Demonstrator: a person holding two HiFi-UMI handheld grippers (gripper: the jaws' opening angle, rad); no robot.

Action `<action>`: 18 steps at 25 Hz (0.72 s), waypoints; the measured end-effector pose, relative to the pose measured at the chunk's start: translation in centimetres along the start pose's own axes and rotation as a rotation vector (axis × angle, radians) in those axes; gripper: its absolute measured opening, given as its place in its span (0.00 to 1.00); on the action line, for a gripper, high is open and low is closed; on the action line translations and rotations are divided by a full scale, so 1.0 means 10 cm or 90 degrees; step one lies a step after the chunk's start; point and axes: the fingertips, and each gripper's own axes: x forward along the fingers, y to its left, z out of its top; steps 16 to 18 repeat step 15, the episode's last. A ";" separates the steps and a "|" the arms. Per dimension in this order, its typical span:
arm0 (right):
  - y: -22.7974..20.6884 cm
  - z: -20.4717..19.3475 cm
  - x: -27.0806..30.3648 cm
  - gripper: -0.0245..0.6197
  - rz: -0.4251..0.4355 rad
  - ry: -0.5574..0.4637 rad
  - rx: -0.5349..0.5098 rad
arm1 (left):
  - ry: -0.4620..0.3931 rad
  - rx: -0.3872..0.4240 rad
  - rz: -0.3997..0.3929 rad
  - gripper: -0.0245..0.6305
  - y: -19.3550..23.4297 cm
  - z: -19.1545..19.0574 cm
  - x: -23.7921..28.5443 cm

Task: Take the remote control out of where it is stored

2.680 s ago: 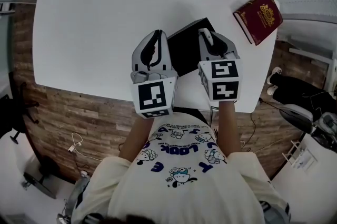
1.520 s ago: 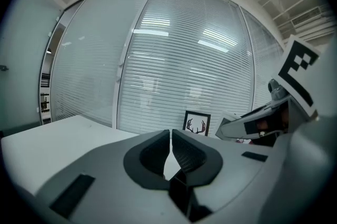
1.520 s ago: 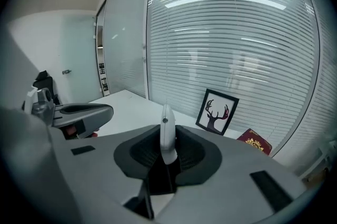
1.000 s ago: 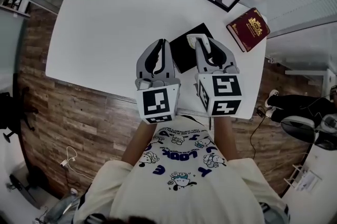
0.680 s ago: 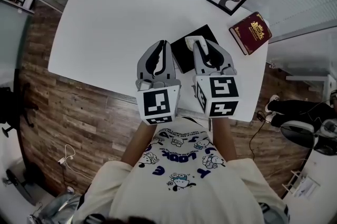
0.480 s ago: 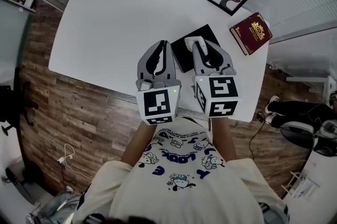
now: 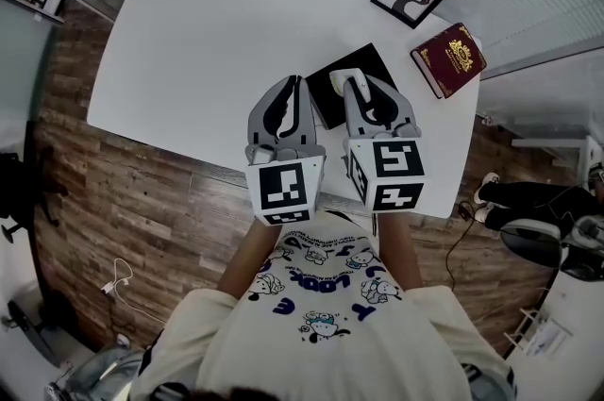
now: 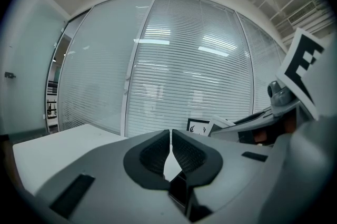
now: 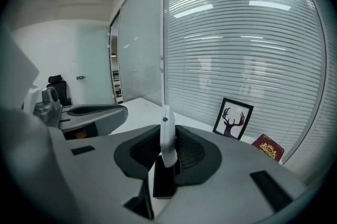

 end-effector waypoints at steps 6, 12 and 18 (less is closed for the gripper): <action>0.00 -0.01 -0.03 0.16 0.001 -0.002 0.000 | -0.004 0.000 0.002 0.08 -0.01 0.01 -0.02; 0.01 -0.01 -0.07 0.16 0.003 -0.004 -0.003 | -0.007 0.001 0.007 0.08 -0.01 0.02 -0.05; 0.00 -0.01 -0.09 0.16 0.004 -0.003 -0.004 | -0.009 0.001 0.007 0.08 -0.02 0.03 -0.06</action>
